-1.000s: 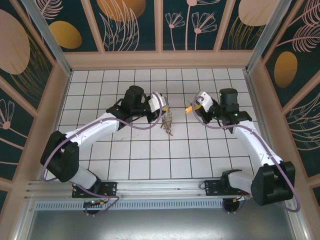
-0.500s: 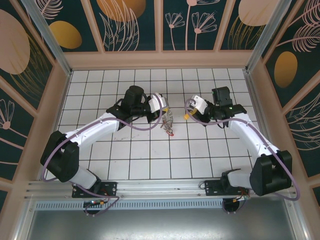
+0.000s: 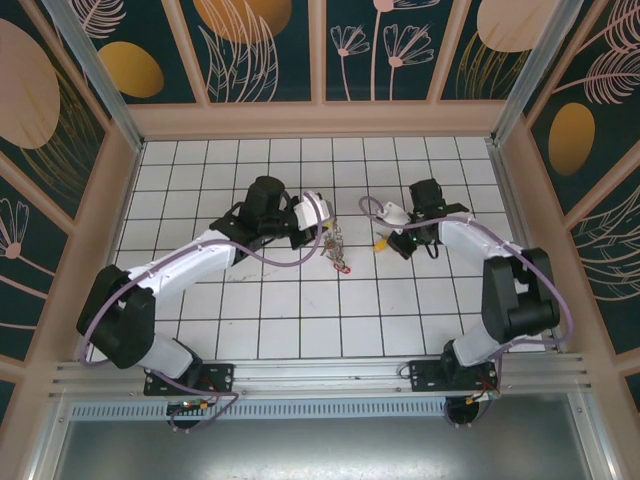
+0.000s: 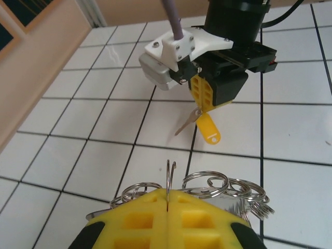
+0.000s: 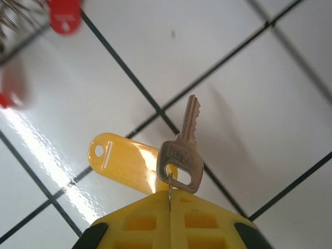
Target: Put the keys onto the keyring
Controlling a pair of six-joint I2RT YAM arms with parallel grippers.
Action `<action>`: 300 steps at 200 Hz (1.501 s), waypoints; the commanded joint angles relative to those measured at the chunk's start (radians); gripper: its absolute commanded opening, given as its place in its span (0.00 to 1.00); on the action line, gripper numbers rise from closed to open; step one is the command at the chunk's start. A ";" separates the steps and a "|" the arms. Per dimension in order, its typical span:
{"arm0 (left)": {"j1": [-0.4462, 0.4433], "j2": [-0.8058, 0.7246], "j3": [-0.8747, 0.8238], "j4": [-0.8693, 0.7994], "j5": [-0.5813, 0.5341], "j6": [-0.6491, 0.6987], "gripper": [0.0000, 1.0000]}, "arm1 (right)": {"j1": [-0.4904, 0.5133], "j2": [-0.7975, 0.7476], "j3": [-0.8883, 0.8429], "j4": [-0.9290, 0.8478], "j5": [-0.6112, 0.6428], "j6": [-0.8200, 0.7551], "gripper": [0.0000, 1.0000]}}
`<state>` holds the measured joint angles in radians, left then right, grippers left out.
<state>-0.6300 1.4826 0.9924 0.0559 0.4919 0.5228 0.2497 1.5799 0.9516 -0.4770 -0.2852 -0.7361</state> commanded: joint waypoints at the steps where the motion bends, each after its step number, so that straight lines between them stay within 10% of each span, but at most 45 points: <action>1: 0.008 -0.071 -0.057 0.054 0.005 -0.016 0.00 | 0.012 0.038 -0.011 0.034 0.027 0.053 0.04; 86: 0.008 -0.081 -0.069 0.059 0.006 -0.029 0.00 | -0.033 0.095 -0.011 0.021 -0.009 0.074 0.31; 300: 0.009 -0.059 -0.073 0.065 0.017 -0.052 0.00 | -0.046 0.154 0.034 -0.002 -0.134 0.012 0.09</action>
<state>-0.6266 1.4269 0.9188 0.0711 0.4889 0.4877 0.2028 1.7149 0.9623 -0.4900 -0.3992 -0.7082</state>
